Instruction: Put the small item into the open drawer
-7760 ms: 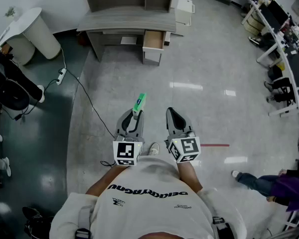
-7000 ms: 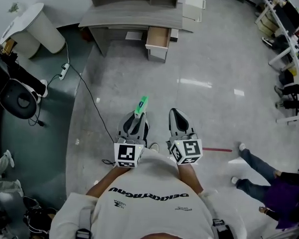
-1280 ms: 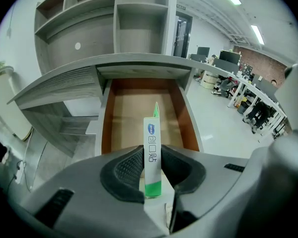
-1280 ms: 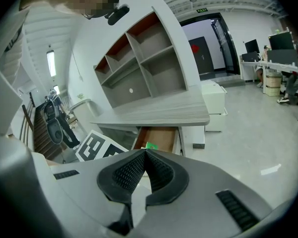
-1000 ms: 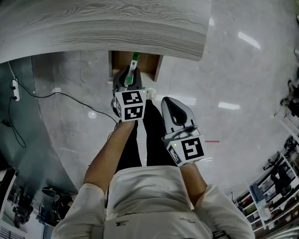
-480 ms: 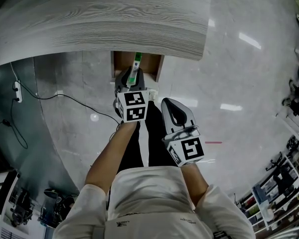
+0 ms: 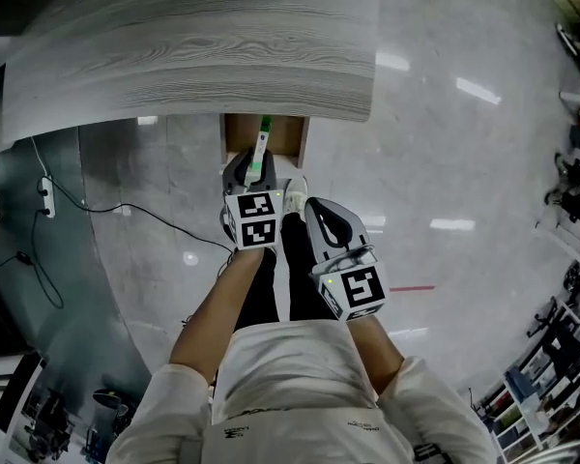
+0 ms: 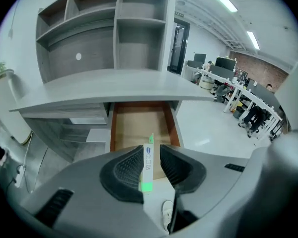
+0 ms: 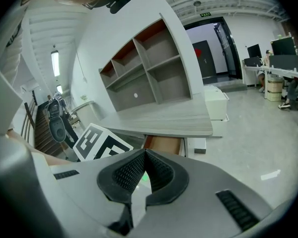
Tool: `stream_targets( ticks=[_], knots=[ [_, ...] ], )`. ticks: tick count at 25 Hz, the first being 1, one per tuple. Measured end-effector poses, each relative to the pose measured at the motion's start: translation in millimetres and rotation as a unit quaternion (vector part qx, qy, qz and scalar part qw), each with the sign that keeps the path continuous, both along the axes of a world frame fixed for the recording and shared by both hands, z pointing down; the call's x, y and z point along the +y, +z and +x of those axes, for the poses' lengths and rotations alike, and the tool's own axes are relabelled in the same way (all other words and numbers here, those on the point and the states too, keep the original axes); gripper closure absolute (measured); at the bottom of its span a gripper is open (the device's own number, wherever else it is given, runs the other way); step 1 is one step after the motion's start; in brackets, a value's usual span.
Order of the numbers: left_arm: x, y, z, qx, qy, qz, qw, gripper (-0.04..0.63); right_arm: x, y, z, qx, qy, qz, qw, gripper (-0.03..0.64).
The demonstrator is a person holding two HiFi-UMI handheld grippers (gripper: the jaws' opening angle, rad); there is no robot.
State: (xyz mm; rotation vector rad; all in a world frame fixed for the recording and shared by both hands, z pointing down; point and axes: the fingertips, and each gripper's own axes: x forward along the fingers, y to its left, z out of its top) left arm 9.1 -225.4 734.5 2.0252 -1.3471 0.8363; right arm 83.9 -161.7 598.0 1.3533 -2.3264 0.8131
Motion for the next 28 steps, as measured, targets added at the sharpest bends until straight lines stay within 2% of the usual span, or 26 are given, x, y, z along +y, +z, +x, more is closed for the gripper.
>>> stream_targets(
  ticks=[8, 16, 22, 28],
  knots=[
    [14.2, -85.0, -1.8, 0.016, 0.015, 0.022, 0.9995, 0.500, 12.1, -62.7, 7.3, 0.014, 0.011, 0.027, 0.999, 0.588],
    [33.9, -181.0, -16.9, 0.047, -0.003, 0.071, 0.9964, 0.535, 33.3, -129.6, 1.1, 0.013, 0.026, 0.062, 0.998, 0.588],
    [59.5, -254.6, -21.3, 0.060, 0.019, 0.130, 0.9895, 0.578, 44.1, -186.4, -17.0, 0.014, 0.027, 0.106, 0.994, 0.588],
    [82.6, -316.5, -29.1, 0.077, 0.036, 0.182, 0.9798, 0.580, 58.6, -238.7, -30.6, 0.016, 0.022, 0.152, 0.988, 0.588]
  ],
)
